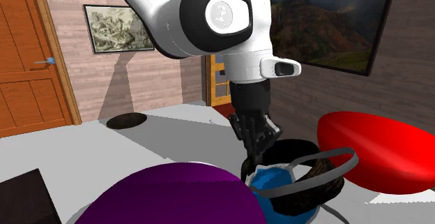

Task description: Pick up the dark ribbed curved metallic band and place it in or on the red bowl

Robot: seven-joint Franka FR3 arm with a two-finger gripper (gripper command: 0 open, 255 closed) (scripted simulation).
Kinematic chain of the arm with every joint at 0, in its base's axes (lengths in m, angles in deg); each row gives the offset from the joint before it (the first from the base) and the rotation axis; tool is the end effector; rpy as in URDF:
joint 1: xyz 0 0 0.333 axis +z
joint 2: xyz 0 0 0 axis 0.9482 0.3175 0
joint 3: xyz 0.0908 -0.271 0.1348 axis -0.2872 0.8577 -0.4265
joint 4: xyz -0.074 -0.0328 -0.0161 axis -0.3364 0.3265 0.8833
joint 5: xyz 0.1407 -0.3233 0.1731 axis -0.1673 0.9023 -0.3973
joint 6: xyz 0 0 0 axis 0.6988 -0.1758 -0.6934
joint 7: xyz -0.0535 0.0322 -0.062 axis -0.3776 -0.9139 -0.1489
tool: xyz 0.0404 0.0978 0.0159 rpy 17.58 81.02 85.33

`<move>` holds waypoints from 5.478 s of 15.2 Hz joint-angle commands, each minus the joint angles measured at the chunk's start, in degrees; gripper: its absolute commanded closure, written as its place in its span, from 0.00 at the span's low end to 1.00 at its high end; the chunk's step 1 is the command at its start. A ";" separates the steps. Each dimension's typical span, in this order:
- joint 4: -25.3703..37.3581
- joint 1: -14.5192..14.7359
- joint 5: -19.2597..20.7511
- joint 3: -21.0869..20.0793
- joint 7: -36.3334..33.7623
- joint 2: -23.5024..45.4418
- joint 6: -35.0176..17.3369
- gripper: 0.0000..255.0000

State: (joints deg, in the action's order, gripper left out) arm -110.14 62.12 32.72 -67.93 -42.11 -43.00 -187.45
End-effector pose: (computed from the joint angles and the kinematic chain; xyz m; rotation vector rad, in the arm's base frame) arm 0.5677 -0.1925 0.2581 2.9717 -0.3313 0.0367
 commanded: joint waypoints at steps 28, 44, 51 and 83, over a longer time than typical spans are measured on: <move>6.18 0.67 0.32 0.22 1.71 -11.90 17.98 1.00; 39.86 -3.50 -4.43 0.53 8.07 8.47 30.86 1.00; 63.52 -6.82 -6.47 -0.08 9.98 24.48 38.35 1.00; 62.78 -6.21 -6.33 -0.06 9.48 23.46 38.69 0.00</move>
State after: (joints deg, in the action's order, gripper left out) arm -47.36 55.91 26.39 -67.99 -32.62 -19.54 -148.77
